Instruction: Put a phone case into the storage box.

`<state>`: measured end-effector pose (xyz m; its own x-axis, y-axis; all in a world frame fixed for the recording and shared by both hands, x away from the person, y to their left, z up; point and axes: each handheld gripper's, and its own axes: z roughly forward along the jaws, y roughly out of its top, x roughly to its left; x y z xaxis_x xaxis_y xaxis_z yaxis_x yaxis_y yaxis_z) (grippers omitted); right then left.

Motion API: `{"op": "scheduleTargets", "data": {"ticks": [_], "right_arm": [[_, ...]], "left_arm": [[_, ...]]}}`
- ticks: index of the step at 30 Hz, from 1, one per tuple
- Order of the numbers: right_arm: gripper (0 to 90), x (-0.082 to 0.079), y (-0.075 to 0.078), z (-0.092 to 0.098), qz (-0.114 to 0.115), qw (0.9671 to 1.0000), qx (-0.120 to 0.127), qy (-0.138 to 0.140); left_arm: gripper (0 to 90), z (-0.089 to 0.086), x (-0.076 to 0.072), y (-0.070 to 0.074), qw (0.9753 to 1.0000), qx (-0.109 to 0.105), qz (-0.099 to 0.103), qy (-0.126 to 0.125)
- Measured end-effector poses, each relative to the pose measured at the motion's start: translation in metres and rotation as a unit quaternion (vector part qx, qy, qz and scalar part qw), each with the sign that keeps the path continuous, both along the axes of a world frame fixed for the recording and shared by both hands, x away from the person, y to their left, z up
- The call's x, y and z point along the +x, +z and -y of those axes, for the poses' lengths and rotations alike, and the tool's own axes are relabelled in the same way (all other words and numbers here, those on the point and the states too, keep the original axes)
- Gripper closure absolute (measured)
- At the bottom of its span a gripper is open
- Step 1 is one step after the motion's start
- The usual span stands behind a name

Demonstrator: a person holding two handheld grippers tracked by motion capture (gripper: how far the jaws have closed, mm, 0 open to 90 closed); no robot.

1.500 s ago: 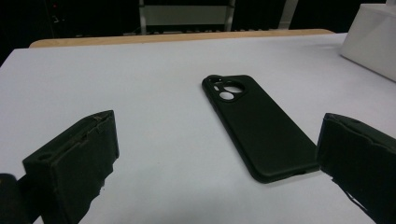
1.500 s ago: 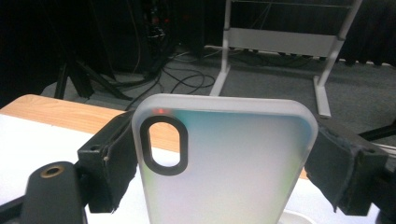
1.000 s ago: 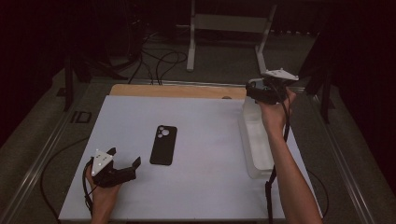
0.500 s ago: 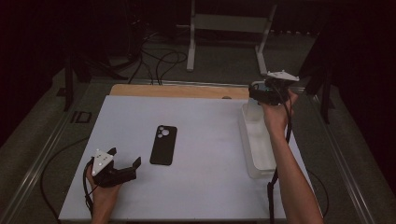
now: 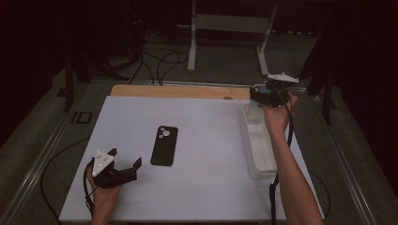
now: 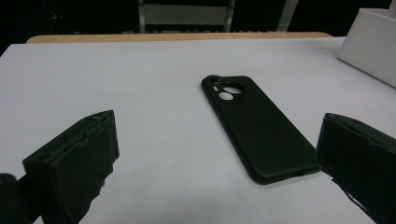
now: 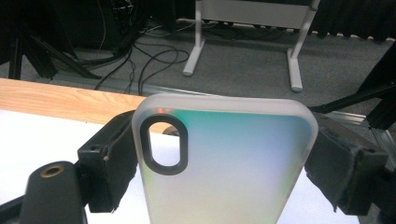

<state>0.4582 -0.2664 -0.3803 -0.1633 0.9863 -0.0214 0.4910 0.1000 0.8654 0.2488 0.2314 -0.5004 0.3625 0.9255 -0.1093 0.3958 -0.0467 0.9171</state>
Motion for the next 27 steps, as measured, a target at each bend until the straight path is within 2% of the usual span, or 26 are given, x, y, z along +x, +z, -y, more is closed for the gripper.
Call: {"op": "scheduleTargets", "data": {"ticks": [13, 20, 22, 27], "right_arm": [[16.5, 0.004, -0.022, -0.001, -0.027, 0.9996, -0.006, -0.001], [16.5, 0.006, -0.026, -0.005, -0.032, 0.9994, -0.010, 0.003], [16.5, 0.008, -0.029, -0.007, -0.038, 0.9992, -0.005, 0.004], [16.5, 0.010, -0.034, -0.009, -0.048, 0.9988, -0.012, 0.006]], "left_arm": [[0.0, 0.001, 0.000, 0.000, 1.0000, 0.000, 0.000, 0.000], [0.0, 0.000, 0.000, 0.000, 1.0000, 0.001, -0.001, 0.000], [0.0, 0.000, 0.000, 0.000, 1.0000, -0.001, 0.000, 0.000], [0.0, 0.000, 0.000, 0.000, 1.0000, -0.002, 0.001, 0.001]]}}
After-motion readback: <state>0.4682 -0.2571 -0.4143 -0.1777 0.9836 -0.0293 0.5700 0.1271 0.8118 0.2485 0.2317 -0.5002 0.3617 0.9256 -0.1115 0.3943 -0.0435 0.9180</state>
